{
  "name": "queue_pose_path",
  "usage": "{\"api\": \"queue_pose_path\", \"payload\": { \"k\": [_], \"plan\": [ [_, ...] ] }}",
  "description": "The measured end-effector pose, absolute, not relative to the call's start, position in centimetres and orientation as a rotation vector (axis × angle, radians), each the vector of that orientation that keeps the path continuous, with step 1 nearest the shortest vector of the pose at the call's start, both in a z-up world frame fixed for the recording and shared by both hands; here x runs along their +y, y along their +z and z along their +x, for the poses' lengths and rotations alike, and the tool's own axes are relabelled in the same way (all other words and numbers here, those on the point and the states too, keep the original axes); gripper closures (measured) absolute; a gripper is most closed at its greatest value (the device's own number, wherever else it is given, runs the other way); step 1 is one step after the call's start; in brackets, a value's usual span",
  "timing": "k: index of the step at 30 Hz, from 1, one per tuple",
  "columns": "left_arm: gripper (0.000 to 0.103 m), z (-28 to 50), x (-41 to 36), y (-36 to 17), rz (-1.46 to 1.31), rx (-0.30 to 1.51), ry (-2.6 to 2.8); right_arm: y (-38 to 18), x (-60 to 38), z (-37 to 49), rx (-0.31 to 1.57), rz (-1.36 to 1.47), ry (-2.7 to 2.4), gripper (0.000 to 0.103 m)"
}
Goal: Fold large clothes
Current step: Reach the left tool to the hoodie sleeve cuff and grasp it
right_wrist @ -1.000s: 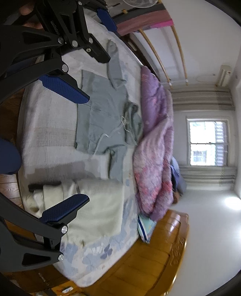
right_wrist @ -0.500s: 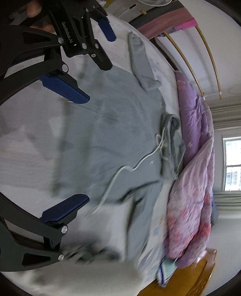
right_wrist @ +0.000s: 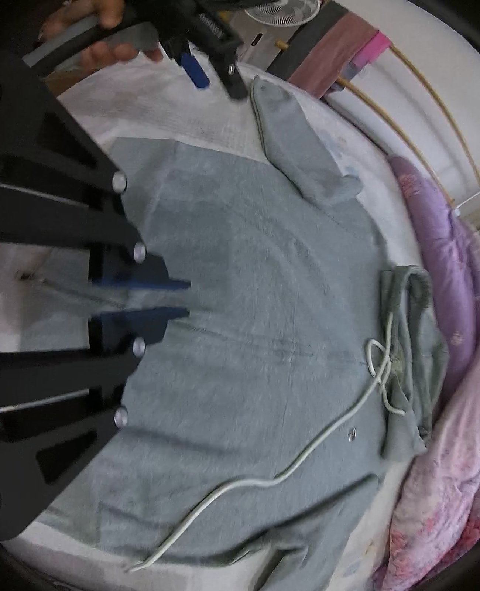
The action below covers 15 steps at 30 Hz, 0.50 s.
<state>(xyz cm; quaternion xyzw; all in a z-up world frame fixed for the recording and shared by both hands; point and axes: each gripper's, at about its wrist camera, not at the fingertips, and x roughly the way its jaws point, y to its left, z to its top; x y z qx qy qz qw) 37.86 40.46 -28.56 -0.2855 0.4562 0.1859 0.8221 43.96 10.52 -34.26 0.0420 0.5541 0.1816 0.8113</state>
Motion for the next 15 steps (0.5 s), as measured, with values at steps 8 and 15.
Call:
{"api": "queue_pose_path", "payload": {
  "k": [8,15],
  "plan": [
    [0.005,37.2,57.8,-29.4,-0.874,0.939,0.643,-34.2,19.3,52.4,1.255,0.128,0.375,0.098],
    [0.006,37.2,69.2,-31.9,-1.061,0.899,0.748,-35.0,24.3,54.7,1.336,0.142,0.366,0.096]
  ]
}}
